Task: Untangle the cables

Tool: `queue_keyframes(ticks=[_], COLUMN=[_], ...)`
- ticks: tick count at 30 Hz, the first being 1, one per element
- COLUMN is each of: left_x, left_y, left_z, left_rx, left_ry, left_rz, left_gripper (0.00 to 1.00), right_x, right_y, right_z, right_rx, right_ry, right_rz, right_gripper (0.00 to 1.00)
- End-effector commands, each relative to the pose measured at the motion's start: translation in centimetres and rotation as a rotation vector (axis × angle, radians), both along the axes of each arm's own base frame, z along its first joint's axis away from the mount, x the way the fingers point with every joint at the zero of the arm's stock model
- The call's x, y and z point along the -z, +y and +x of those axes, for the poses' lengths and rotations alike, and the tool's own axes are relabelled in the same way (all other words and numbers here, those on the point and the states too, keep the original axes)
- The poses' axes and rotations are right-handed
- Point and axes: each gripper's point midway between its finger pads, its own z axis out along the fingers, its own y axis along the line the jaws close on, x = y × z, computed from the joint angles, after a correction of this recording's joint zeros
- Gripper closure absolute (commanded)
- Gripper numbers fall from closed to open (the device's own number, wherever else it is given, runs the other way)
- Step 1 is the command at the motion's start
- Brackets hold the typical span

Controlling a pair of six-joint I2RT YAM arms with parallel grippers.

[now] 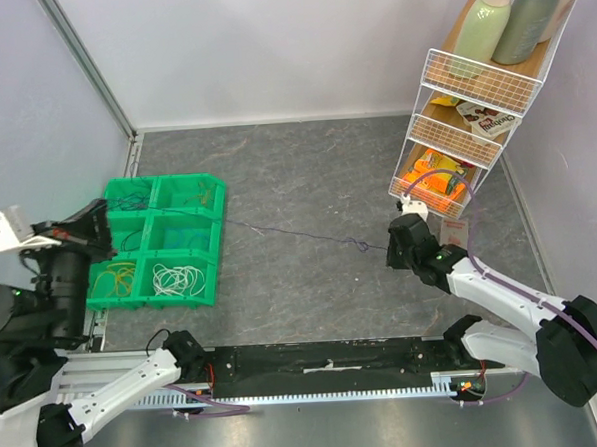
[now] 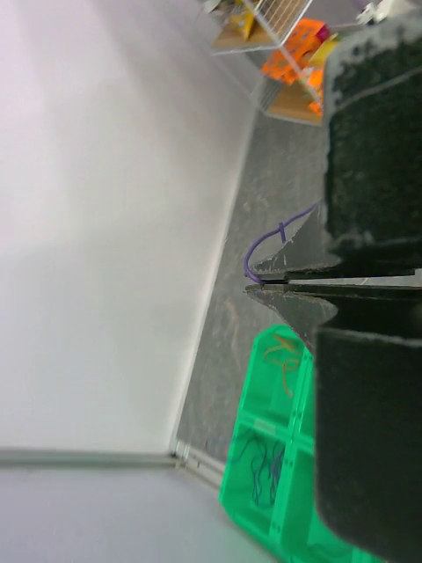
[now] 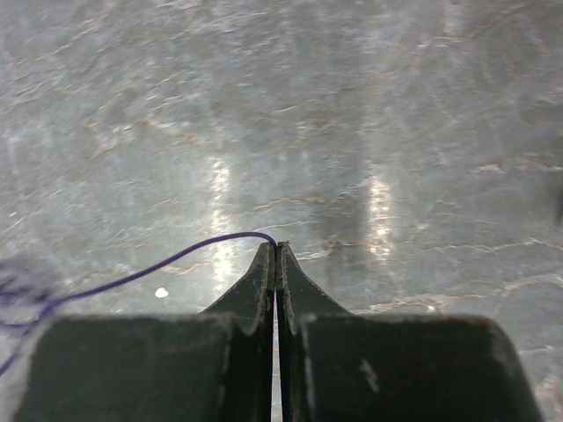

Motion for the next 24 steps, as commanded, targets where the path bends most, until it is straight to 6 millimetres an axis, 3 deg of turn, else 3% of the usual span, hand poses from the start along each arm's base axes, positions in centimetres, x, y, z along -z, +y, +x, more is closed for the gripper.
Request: queue_keyframes(ticks=[1,6,11,16,21,23,24], left_x=[-1.5,-2.4,-2.3,-2.4,-2.7,-2.4,-2.0], left_y=[5.5,8.4,8.5,9.1,12.1,12.3,11.5], left_z=[-1.6,-3.2,-3.3,-3.4,-4.9,-5.3,-4.9], left_rx=[-0.204,-0.289,-0.284,-0.32,-0.434,-0.424,-0.382], left_ry=[-0.031,-0.039,-0.044,-0.037,-0.036,-0.05,-0.058], left_rz=[0.035,0.061,0.06,0.083,0.038,-0.001,-0.003], left_gripper=[0.98,0.98,0.98,0.98,0.98,0.98,0.98], right_x=[-0.3,-1.1,-2.6,-2.3,-2.8,-3.2,-3.4], right_y=[-3.2,-3.7,-2.7,-6.2,-7.7,-6.9,-6.1], right_z=[0.7,0.9,1.4,0.8,0.4,0.8,1.1], right_rx=[0.157,0.164,0.085,0.237,0.342,0.303,0.262], right_ry=[-0.002,-0.028,-0.087,-0.057,-0.074,-0.09,-0.104], right_rz=[-0.08,-0.066,-0.035,-0.156,-0.143,-0.116,-0.092], right_gripper=[1.0,1.0,1.0,1.0,1.0,1.0,1.0])
